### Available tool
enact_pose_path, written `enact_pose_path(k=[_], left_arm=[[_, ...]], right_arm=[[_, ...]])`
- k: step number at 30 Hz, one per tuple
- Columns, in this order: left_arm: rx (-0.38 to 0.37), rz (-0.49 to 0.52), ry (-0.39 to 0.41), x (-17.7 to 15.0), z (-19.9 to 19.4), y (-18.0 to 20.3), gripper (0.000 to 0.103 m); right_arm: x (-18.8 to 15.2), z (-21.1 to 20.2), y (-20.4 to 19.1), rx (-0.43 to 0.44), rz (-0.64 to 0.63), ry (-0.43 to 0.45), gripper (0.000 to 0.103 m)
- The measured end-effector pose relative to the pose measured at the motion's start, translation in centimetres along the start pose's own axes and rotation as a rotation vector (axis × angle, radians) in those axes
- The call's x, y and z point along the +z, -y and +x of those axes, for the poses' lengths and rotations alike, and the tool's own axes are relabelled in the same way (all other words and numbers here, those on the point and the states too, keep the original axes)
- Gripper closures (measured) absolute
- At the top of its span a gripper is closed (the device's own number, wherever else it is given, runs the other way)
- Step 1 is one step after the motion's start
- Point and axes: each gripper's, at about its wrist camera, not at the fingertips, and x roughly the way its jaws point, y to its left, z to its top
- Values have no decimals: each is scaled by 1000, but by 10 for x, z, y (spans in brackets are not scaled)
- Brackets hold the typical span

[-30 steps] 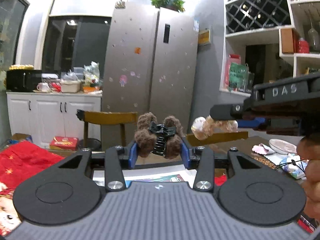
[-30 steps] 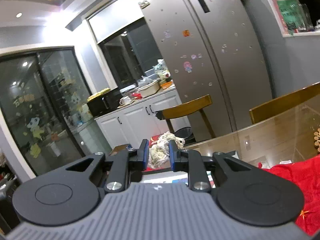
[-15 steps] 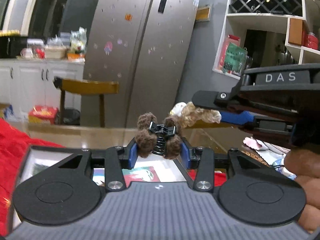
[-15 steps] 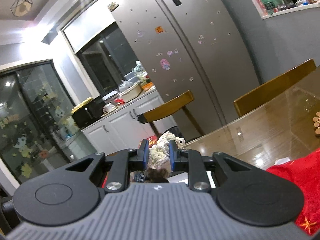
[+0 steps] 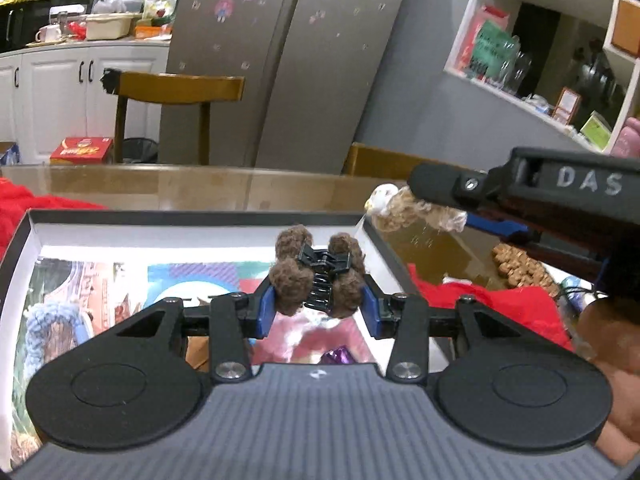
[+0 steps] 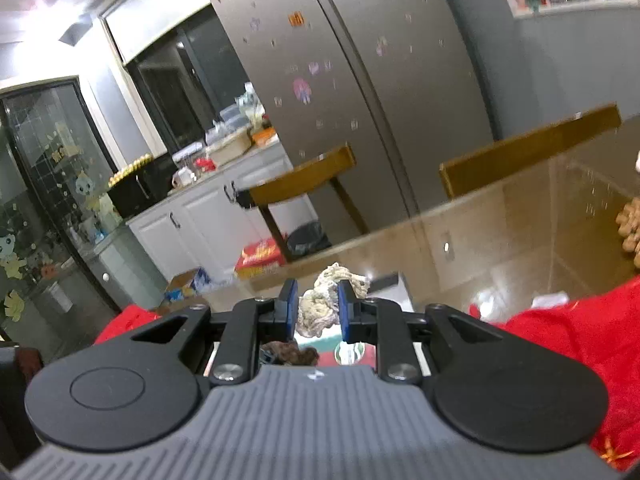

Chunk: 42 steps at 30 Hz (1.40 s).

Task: Organize objects
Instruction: 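Lower both grippers holding the clip and scrunchie into the box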

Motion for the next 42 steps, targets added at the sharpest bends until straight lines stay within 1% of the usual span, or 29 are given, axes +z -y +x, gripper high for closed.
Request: enact_pose_path(k=[3, 5, 9, 12, 16, 21, 33, 36, 42], left_arm=[[38, 35, 0, -11, 0, -3, 54], [63, 51, -15, -14, 2, -3, 54], [109, 76, -41, -18, 11, -4, 54], [158, 95, -61, -21, 19, -6, 54], [195, 87, -86, -23, 27, -12, 54], [237, 83, -80, -28, 27, -14, 54], [255, 88, -83, -32, 25, -14, 54], [262, 96, -85, -34, 27, -10, 54], [268, 105, -81, -36, 26, -8, 54]], right_arm=[[-4, 10, 7, 4, 15, -45, 79], [-6, 15, 11, 7, 28, -70, 79], [-8, 23, 20, 48, 59, -121, 79], [-11, 27, 20, 47, 50, -135, 79], [-14, 31, 19, 51, 52, -151, 79], [-12, 32, 18, 51, 39, -155, 80], [-17, 37, 17, 65, 18, -190, 79], [-18, 40, 18, 68, 33, -207, 79], [-23, 46, 18, 57, 19, -237, 79]])
